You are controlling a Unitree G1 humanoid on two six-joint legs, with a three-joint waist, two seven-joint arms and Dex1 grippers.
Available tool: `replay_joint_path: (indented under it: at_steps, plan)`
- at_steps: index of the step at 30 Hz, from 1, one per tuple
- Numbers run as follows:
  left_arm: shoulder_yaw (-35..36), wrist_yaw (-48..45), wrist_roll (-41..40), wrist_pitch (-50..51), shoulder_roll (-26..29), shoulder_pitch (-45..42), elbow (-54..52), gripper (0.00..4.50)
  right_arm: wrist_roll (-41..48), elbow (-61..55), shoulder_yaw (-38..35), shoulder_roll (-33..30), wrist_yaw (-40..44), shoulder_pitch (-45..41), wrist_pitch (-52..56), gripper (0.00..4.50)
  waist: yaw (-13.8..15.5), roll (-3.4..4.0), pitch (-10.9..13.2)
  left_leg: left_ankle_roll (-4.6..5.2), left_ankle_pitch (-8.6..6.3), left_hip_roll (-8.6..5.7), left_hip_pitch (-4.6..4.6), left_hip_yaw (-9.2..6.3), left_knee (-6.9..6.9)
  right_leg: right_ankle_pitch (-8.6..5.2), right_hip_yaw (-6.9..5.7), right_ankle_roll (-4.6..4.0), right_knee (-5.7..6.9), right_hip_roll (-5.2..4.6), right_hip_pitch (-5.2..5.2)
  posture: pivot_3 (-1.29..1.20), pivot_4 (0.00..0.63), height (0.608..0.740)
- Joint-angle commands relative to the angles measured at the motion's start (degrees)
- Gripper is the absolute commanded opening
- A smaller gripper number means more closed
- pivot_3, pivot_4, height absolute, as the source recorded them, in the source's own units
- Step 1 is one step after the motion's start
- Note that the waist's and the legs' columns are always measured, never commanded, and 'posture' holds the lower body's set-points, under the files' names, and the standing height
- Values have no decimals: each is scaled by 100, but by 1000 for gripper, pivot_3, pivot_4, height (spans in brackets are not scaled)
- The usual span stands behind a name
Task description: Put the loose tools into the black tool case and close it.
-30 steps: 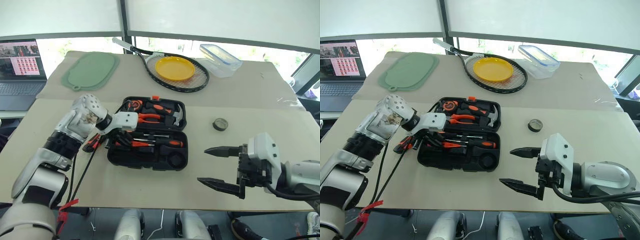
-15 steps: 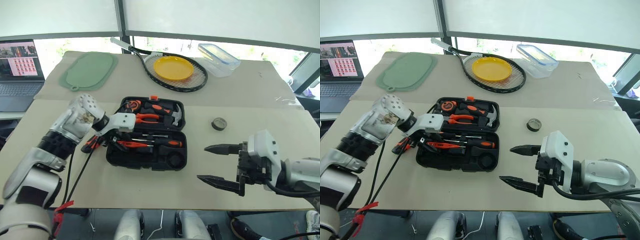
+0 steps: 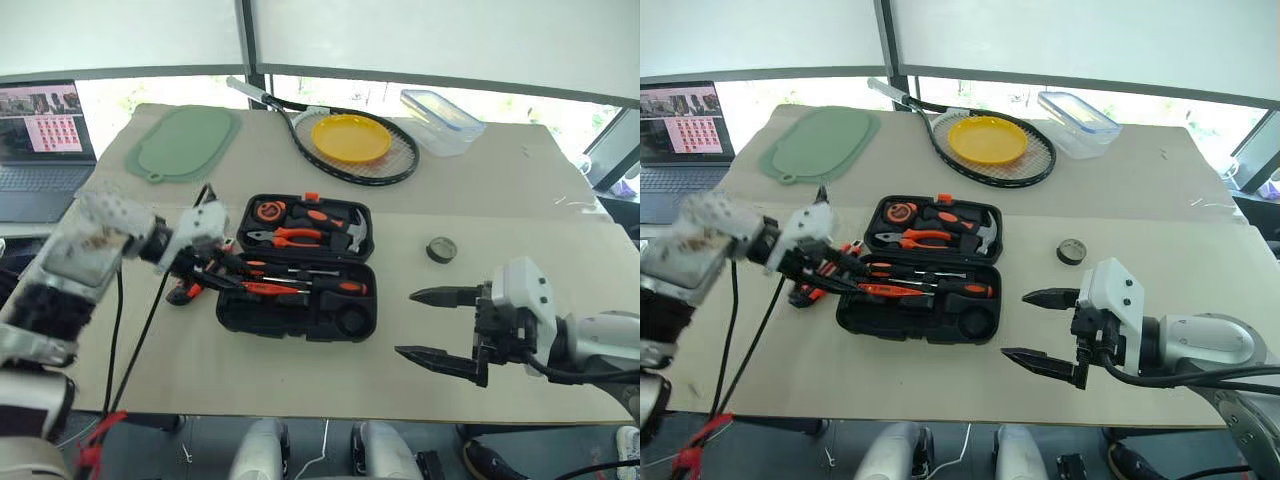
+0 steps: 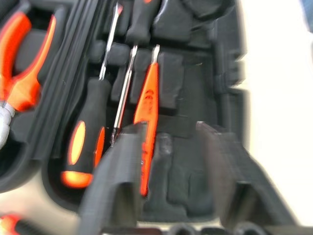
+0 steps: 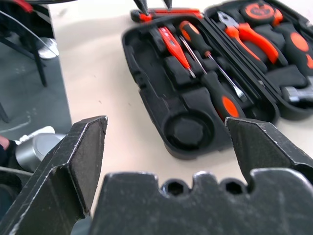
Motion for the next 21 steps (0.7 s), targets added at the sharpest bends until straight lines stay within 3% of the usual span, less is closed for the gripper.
replay_joint_path:
  at_steps: [1,8,21]
  plan:
    - [758,519,-235,-338,-355,118,14,106,103,-50,-163,-105,51,-122,-44,4500,16,-11,6,0,0,0,-3,-2,0,0,-2,0,-3,0,-1,0,150,738]
    - [859,658,27,-673,-717,415,125,106,239,14,-151,-183,-16,-288,85,4500,-25,-6,3,0,0,-1,4,0,-9,0,2,-1,-4,-1,1,0,150,738]
    - [361,794,1056,-1218,-1051,227,898,106,209,159,84,-99,-370,-543,217,4500,-30,-5,2,0,0,-2,5,1,-9,1,1,-2,-4,-1,2,0,150,738]
